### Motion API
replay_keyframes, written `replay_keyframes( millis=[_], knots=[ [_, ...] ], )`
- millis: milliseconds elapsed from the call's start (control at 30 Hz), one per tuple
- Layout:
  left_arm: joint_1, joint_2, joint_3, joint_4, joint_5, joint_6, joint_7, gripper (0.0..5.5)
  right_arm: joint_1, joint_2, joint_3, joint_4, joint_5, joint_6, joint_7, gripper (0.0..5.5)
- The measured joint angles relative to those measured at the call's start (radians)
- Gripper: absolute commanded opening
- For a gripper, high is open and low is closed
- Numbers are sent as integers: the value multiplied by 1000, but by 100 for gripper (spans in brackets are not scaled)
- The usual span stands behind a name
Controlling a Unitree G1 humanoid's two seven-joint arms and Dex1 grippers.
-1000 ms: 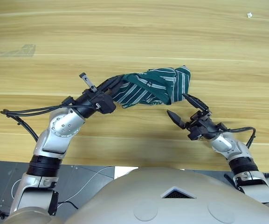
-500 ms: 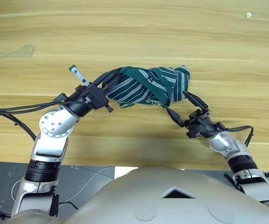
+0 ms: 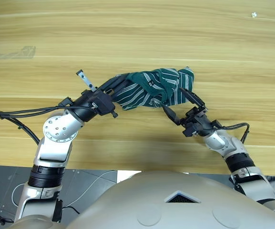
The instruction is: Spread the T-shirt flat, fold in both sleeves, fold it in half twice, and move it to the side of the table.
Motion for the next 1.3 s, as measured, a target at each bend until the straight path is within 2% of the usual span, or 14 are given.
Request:
replay_keyframes(
  millis=[133, 333, 433, 567, 667, 767, 967, 1167, 1300],
  knots=[
    [2, 0, 8, -7, 0, 0, 0, 1, -3, -1, 14, 6, 35, 9, 6, 391],
    [1, -3, 14, -19, -1, 1, 0, 1, 30, -7, 144, -65, 457, 52, 211, 391],
    [-2, -3, 29, -20, -1, 2, 2, 1, 126, -51, 271, -204, 751, 143, 380, 391],
    [-1, -3, 30, -22, -1, 2, 3, 1, 300, -111, 369, -415, 1134, 389, 570, 391],
    [-2, -3, 30, -27, -1, 3, 3, 1, 349, -135, 359, -572, 1399, 620, 619, 391],
    [-3, -4, 30, -45, -1, 9, 2, 1, 368, -109, 289, -682, 1629, 873, 608, 391],
    [5, -11, 26, -99, -1, 15, 0, 1, 375, -12, 193, -696, 1547, 999, 592, 391],
    [11, -17, 17, -152, -1, 18, -9, 1, 406, 50, 171, -698, 1436, 1052, 632, 391],
    [10, -27, 7, -147, 9, 29, -9, 1, 420, 54, 175, -703, 1276, 1027, 675, 391]
  ],
)
